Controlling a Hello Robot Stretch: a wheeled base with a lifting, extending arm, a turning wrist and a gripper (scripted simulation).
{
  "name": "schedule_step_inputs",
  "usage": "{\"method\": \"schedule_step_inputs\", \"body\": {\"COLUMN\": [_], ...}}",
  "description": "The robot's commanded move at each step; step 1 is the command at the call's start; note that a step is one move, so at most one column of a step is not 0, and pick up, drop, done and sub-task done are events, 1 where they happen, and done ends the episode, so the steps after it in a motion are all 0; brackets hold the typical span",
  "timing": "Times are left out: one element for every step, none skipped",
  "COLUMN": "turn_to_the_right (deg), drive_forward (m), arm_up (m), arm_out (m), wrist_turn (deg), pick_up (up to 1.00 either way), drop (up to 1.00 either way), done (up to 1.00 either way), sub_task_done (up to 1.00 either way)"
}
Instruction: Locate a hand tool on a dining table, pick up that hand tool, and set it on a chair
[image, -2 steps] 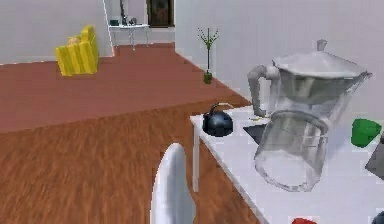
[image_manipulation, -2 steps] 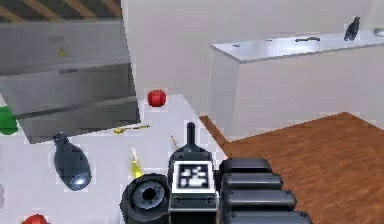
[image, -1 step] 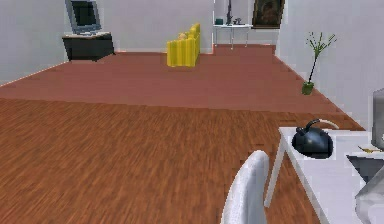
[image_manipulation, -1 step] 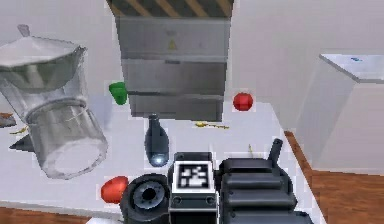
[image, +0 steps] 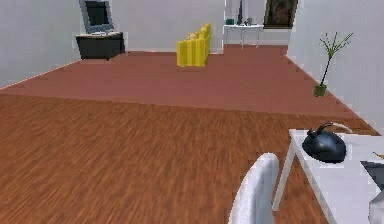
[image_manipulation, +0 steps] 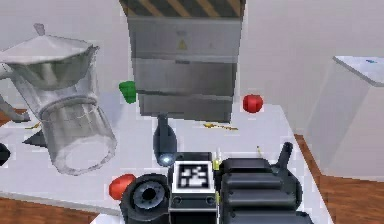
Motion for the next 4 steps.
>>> {"method": "schedule_step_inputs", "body": {"turn_to_the_right": [0.0,0.0,0.0,0.0], "drive_forward": [0.0,0.0,0.0,0.0], "arm_up": [0.0,0.0,-0.3,-0.5], "arm_out": [0.26,0.0,0.0,0.0], "wrist_turn": [0.0,39.0,0.0,0.0], "pick_up": [0.0,0.0,0.0,0.0], "drop": [0.0,0.0,0.0,0.0], "done": [0.0,0.0,0.0,0.0], "sub_task_done": [0.0,0.0,0.0,0.0]}}
